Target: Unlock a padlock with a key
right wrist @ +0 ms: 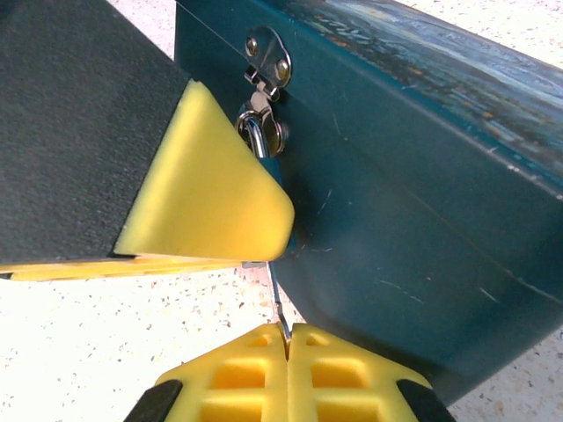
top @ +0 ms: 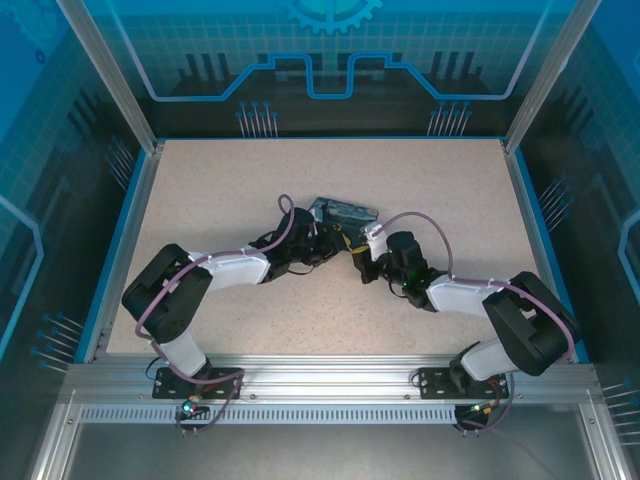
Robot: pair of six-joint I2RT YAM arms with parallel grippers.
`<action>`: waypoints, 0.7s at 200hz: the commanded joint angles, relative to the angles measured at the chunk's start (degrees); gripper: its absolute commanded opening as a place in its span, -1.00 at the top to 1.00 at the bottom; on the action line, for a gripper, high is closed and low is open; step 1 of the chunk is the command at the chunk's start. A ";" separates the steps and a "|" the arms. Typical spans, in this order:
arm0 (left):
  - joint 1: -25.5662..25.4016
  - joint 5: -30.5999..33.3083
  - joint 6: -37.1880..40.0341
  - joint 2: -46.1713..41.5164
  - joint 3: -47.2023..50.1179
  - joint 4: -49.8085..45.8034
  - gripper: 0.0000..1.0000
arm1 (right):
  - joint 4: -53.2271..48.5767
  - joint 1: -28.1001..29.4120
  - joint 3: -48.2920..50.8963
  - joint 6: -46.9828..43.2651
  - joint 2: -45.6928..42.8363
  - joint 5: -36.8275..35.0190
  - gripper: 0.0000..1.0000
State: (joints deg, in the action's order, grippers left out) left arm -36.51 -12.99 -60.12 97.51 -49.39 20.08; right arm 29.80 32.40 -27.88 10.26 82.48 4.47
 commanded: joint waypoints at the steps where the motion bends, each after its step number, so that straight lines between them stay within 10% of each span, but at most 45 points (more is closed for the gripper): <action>1: -0.92 -4.50 -0.55 1.53 -0.40 -2.46 1.00 | 4.92 -0.28 -3.23 -1.95 -2.75 -1.98 1.00; 140: -0.81 -5.20 -5.29 1.84 -0.01 -0.40 1.00 | 9.47 2.14 -1.92 0.37 0.25 -4.58 1.00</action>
State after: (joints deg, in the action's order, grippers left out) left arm -36.14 -13.10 -62.61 98.43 -49.39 20.05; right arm 30.50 33.50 -28.18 9.63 83.29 1.63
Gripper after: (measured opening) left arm 0.190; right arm 0.048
